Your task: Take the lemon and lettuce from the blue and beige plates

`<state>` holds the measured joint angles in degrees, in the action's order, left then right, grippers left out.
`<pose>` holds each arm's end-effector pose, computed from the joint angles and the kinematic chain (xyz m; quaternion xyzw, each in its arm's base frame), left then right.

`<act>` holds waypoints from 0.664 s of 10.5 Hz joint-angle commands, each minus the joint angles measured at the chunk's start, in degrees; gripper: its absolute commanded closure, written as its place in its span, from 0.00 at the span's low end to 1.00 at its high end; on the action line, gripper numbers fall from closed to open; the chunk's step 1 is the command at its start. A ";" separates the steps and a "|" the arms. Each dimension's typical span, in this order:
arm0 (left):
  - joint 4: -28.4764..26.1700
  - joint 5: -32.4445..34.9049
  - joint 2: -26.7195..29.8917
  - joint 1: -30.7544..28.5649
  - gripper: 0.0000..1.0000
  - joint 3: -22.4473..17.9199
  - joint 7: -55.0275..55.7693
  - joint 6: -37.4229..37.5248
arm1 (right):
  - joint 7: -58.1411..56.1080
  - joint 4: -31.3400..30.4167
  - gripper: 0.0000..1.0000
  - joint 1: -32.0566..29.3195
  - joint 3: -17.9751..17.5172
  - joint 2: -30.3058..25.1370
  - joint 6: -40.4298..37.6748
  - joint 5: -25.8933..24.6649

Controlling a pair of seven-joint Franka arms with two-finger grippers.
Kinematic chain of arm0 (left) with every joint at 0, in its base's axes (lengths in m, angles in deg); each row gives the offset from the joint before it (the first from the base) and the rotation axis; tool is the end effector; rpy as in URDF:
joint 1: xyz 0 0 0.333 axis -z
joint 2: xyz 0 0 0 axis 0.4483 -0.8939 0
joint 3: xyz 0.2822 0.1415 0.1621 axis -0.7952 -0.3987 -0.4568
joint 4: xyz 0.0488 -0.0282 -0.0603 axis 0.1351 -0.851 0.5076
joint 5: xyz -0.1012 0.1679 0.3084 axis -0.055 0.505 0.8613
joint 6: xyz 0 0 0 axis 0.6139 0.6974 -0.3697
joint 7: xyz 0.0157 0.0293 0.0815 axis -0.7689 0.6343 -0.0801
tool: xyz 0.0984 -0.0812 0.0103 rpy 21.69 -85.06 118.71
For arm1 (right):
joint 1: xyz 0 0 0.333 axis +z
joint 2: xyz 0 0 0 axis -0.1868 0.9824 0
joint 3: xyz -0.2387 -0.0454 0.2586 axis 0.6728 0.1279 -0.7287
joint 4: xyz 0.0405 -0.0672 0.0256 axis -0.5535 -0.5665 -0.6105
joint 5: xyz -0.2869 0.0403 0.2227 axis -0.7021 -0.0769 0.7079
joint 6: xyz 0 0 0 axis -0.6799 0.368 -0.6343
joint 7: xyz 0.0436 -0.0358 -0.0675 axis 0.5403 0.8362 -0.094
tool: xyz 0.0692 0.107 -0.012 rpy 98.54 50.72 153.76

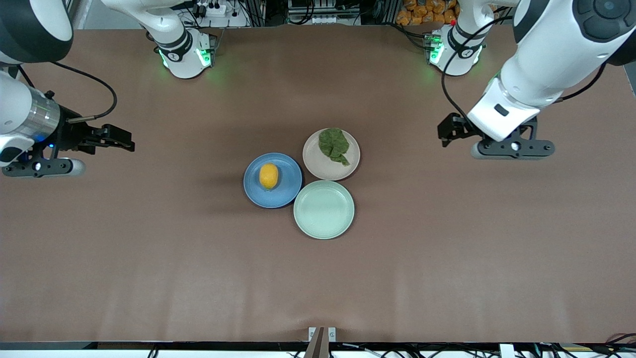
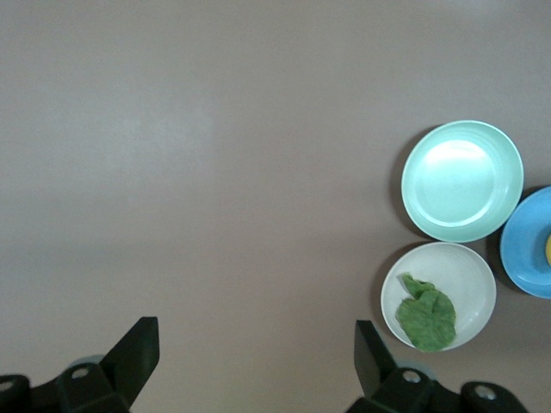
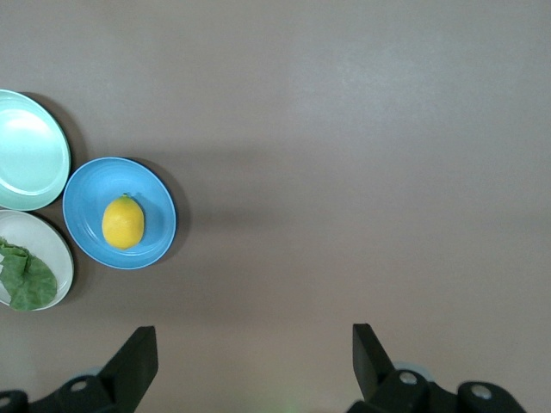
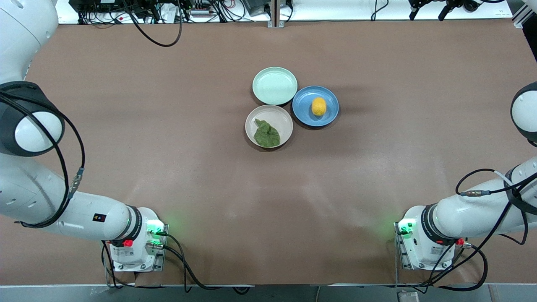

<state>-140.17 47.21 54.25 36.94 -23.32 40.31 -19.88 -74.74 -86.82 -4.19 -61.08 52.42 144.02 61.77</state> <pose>0.5452 -0.2041 0.6150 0.9999 -0.0117 0.0058 0.0042 0.5643 0.0601 0.5993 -0.9967 -0.0082 0.0705 0.0400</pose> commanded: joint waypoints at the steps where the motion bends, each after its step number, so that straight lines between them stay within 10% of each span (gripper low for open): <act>1: 1.78 2.20 0.48 -0.72 0.00 0.30 0.12 -0.01 | -1.78 0.80 0.00 -1.74 -0.04 -0.05 -0.59 0.22; 7: 1.79 1.49 0.92 -2.31 0.00 -0.57 -8.15 0.69 | -2.05 1.41 0.00 -4.90 0.14 -1.02 -2.17 -3.11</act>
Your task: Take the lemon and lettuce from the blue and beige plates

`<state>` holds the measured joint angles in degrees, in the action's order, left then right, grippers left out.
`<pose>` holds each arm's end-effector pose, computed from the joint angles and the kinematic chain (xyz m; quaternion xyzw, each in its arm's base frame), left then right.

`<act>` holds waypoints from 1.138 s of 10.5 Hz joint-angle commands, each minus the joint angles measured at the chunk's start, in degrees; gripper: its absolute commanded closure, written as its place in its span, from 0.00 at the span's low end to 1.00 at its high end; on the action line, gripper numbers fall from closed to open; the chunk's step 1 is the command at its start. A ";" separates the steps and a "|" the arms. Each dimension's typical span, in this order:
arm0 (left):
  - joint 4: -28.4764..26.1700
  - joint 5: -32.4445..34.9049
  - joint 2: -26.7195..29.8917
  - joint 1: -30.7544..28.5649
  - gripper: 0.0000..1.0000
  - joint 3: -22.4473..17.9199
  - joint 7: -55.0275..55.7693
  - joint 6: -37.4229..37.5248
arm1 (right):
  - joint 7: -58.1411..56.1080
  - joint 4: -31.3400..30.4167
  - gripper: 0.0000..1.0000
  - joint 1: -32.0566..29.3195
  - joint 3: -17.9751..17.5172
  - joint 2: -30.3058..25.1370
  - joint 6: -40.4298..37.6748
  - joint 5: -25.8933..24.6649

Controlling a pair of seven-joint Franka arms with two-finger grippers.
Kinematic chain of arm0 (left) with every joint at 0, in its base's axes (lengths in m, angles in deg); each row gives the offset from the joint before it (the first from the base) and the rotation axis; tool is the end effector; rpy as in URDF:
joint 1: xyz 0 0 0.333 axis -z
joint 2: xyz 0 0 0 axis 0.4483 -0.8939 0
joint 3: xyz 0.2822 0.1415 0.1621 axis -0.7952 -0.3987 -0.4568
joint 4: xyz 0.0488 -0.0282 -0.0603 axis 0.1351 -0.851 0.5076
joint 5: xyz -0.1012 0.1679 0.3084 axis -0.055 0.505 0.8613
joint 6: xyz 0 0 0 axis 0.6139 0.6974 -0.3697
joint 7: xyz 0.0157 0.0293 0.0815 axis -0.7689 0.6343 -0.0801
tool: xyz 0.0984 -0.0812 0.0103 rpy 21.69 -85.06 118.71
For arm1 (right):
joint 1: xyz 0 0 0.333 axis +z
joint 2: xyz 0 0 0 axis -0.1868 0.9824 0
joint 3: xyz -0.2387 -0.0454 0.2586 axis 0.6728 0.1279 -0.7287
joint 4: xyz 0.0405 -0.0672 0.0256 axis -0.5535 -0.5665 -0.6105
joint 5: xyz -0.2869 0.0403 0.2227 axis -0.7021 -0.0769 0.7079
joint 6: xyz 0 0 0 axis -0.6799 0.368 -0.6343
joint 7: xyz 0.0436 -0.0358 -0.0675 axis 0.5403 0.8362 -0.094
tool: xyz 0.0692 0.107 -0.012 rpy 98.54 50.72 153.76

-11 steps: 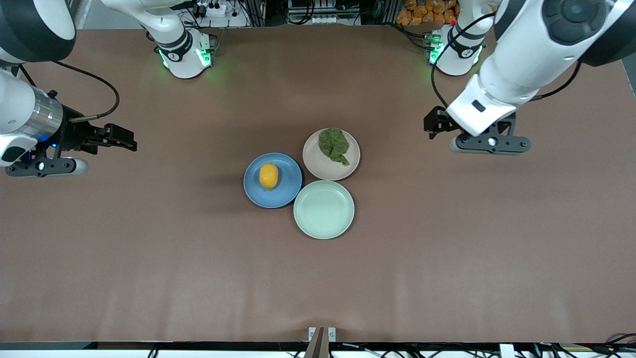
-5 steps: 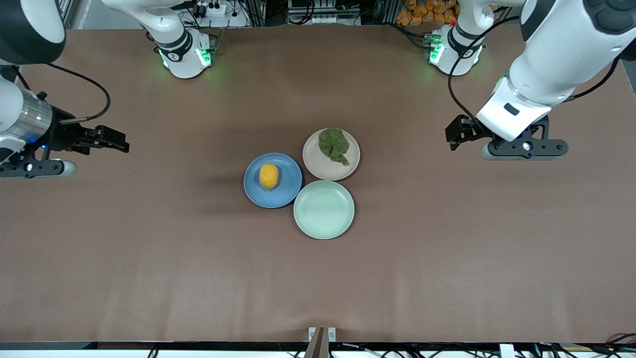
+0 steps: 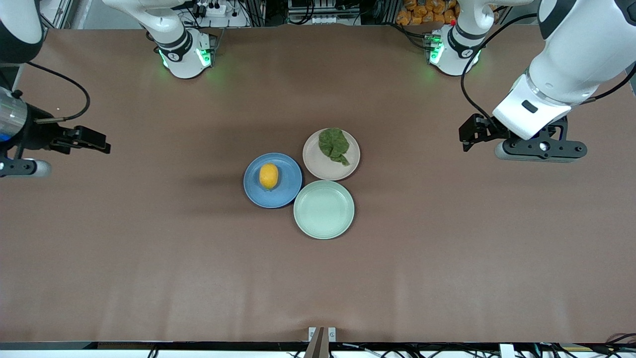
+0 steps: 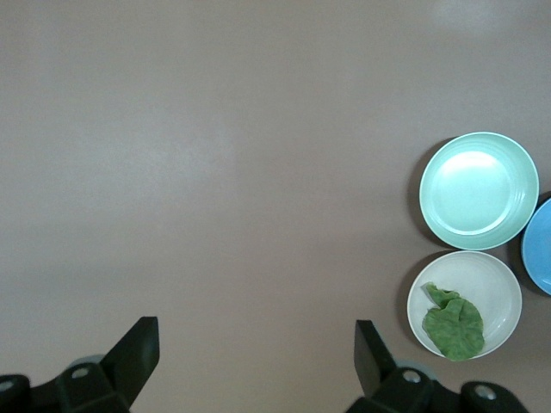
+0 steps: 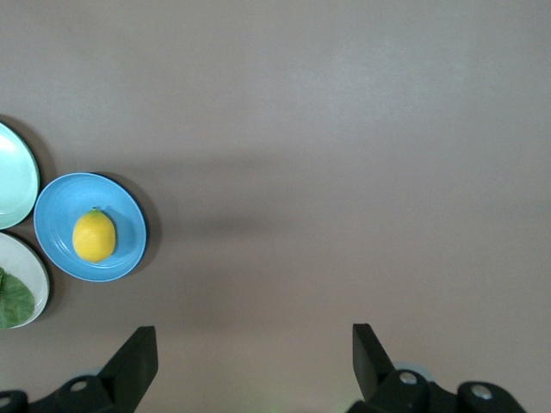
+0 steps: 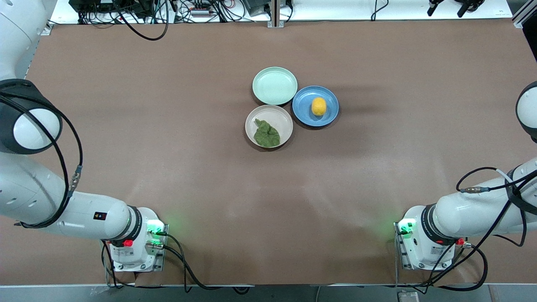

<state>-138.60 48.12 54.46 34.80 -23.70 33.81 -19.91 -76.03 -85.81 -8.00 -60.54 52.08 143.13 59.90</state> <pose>0.5547 -0.1783 0.6294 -0.9987 0.0463 -0.0236 0.0003 0.5646 0.0132 0.6088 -0.9974 0.0182 0.0641 0.0266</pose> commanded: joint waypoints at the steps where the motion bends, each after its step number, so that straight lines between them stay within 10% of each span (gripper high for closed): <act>1: 0.21 -0.28 0.71 -0.17 0.00 -0.28 -1.65 0.98 | -0.75 0.41 0.00 -1.53 -0.41 -1.11 -1.37 -2.03; 12: 0.13 -1.26 1.23 -0.17 0.00 -0.80 -1.65 1.16 | -2.78 2.87 0.00 -4.09 -0.58 -1.73 -8.40 -2.30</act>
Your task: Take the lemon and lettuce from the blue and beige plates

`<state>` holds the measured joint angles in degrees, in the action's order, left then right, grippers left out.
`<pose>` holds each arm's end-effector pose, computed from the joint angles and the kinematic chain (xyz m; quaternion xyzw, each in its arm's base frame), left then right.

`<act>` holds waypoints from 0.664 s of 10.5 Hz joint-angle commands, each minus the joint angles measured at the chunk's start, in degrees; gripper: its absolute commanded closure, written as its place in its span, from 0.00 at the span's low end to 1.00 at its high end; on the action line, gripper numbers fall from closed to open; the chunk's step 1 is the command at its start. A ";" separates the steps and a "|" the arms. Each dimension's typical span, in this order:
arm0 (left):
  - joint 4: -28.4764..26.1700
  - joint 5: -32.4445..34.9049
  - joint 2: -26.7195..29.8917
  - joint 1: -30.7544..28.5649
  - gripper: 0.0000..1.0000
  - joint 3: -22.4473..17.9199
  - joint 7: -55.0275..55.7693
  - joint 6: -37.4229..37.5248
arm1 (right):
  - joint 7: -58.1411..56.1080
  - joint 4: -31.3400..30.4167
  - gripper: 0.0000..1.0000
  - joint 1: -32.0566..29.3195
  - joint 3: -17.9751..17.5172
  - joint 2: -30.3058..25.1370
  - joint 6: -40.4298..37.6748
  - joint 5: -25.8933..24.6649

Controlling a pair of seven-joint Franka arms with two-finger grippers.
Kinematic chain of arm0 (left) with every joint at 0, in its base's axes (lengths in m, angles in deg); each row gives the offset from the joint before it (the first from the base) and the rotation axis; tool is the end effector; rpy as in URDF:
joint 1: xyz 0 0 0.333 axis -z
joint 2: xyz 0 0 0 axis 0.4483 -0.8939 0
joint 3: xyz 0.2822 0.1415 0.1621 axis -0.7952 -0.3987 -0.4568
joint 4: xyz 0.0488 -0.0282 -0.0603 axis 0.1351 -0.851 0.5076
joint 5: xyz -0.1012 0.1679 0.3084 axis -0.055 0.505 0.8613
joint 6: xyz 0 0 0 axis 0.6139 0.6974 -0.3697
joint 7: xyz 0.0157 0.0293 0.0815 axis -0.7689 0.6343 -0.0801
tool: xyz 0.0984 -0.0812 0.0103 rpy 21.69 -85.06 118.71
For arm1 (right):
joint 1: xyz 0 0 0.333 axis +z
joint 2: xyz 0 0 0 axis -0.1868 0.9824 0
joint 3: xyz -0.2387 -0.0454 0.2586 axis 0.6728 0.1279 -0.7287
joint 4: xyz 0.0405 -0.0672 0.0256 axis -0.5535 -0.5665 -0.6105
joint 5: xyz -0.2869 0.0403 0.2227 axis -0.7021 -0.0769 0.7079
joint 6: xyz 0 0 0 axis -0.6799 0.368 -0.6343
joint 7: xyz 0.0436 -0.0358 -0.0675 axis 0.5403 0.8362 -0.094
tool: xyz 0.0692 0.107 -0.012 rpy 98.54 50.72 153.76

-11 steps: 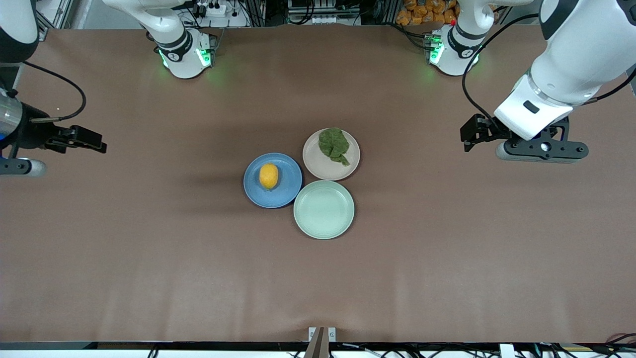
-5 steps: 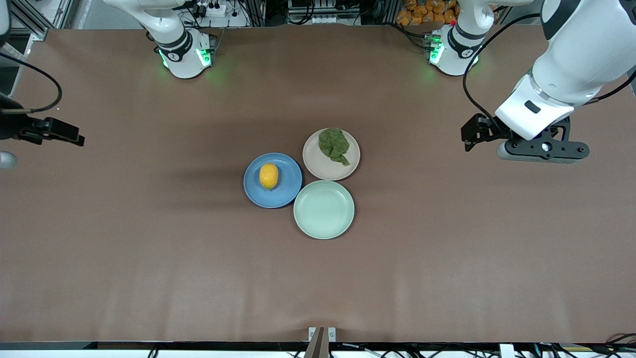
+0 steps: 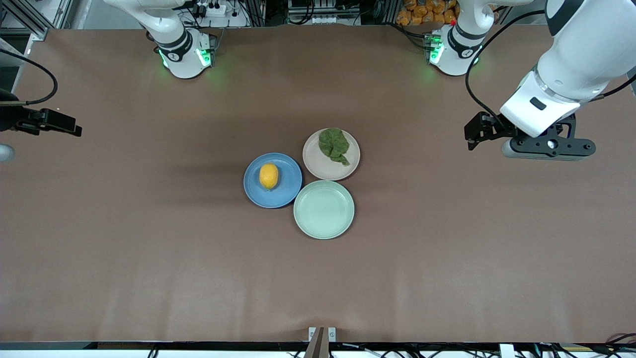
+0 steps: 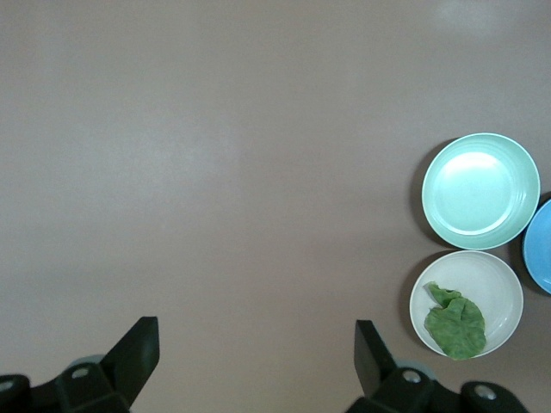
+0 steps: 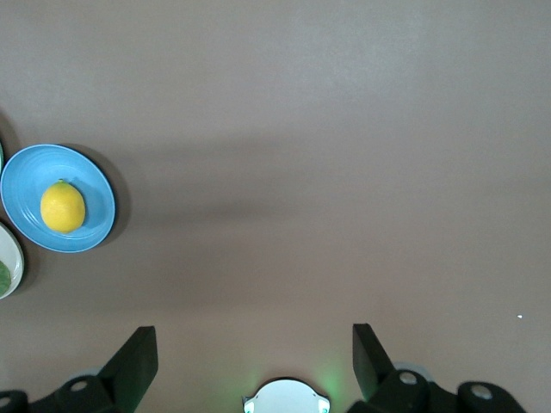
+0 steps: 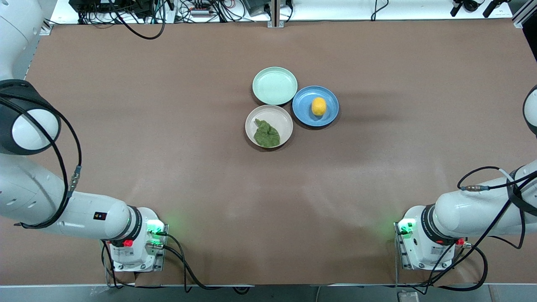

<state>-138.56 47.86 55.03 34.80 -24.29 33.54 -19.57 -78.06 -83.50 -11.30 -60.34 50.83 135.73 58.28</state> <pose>0.5526 -0.1730 0.6347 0.9987 -0.0435 0.0255 0.0007 0.5420 -0.0236 0.6292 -0.9947 0.0301 0.0965 0.0165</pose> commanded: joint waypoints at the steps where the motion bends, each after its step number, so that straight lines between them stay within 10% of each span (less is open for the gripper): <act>1: 0.09 -1.01 0.41 0.09 0.00 -0.22 -1.21 0.82 | -0.75 0.55 0.00 -0.79 -0.79 -0.41 -1.00 -0.77; 7: -1.14 -1.18 -2.93 3.59 0.00 3.29 4.03 0.73 | -0.75 0.55 0.00 -0.79 -0.87 -0.23 -0.65 -2.53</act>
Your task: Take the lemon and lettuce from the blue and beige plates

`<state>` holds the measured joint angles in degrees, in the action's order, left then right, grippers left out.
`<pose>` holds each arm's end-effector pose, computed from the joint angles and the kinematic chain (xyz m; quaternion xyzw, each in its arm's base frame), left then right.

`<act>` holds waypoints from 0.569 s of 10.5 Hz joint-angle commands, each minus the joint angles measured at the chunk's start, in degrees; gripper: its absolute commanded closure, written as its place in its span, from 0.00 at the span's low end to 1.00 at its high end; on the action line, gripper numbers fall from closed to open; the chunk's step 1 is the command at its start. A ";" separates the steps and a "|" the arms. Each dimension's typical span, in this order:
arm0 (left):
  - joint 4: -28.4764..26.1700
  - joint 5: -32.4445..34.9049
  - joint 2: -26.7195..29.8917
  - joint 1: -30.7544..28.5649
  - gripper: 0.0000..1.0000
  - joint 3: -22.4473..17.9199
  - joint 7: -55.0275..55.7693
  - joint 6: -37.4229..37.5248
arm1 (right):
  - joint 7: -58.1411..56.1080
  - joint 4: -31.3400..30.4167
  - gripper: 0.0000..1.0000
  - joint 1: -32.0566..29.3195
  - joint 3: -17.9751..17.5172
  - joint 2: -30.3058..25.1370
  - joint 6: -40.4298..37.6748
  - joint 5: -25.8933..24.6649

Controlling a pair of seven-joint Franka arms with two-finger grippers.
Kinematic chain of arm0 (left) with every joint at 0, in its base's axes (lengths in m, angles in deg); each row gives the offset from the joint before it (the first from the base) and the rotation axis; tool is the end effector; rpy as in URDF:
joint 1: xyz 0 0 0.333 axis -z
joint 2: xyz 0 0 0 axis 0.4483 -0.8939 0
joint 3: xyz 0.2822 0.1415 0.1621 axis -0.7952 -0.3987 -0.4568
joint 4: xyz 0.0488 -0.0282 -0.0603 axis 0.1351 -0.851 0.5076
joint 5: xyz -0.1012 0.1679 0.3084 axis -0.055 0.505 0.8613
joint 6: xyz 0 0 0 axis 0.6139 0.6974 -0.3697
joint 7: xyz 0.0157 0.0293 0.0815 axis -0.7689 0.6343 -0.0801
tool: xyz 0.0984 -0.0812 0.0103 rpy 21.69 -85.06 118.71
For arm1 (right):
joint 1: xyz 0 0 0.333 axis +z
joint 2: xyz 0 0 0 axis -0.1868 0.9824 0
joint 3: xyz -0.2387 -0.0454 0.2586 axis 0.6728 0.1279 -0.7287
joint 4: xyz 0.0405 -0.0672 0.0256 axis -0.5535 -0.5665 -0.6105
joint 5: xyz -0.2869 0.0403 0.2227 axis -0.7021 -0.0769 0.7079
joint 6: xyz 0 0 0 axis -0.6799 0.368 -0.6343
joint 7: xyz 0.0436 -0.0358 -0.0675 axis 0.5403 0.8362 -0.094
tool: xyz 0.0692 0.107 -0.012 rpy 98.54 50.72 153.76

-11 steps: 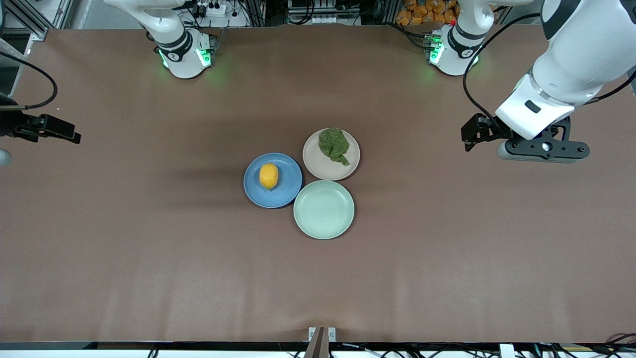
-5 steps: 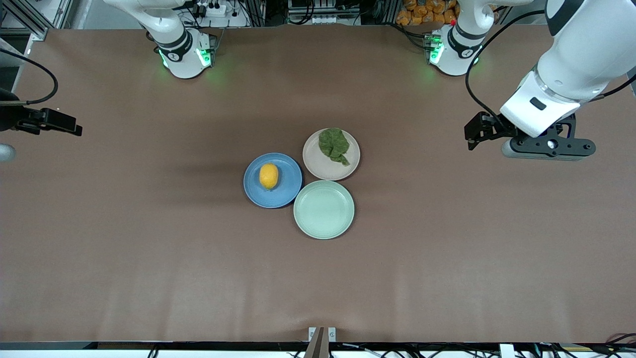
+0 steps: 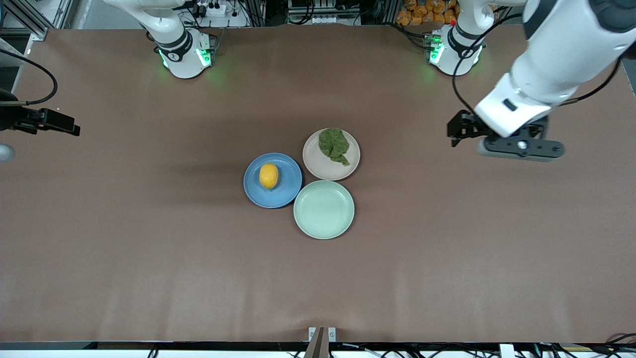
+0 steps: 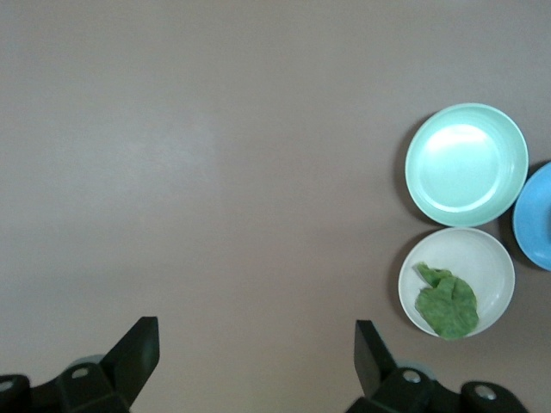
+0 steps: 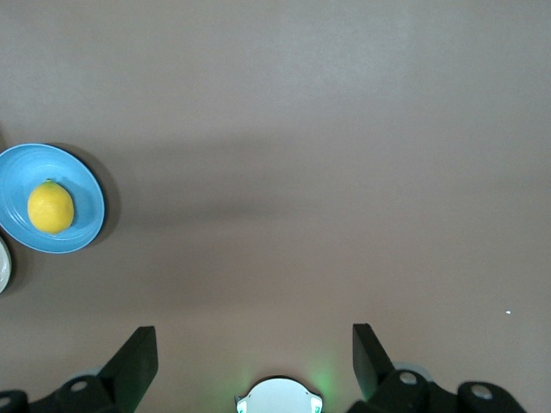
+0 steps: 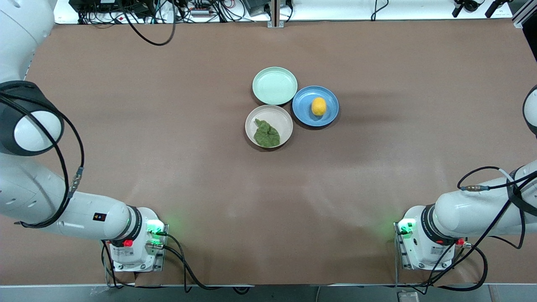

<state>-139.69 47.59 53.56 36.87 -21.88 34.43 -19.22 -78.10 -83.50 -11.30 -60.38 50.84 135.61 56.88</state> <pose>0.5432 -0.2152 0.6113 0.9972 -0.0747 -0.0007 0.0015 0.5416 -0.0268 0.6289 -0.9947 0.0311 0.0979 0.0044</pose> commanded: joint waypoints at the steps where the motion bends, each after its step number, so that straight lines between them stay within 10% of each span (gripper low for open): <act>1: -0.10 -1.43 -2.51 3.19 0.00 1.06 5.96 0.29 | -0.71 0.55 0.00 -0.79 -0.83 -0.23 -0.53 -1.13; 6: -0.19 -2.93 -7.16 11.81 0.00 1.06 17.13 -0.94 | 0.17 0.38 0.00 1.05 -1.27 0.12 1.58 0.28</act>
<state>-140.23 45.73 47.87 46.70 -20.56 48.57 -19.54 -78.10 -83.50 -10.84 -61.29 50.85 136.73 56.90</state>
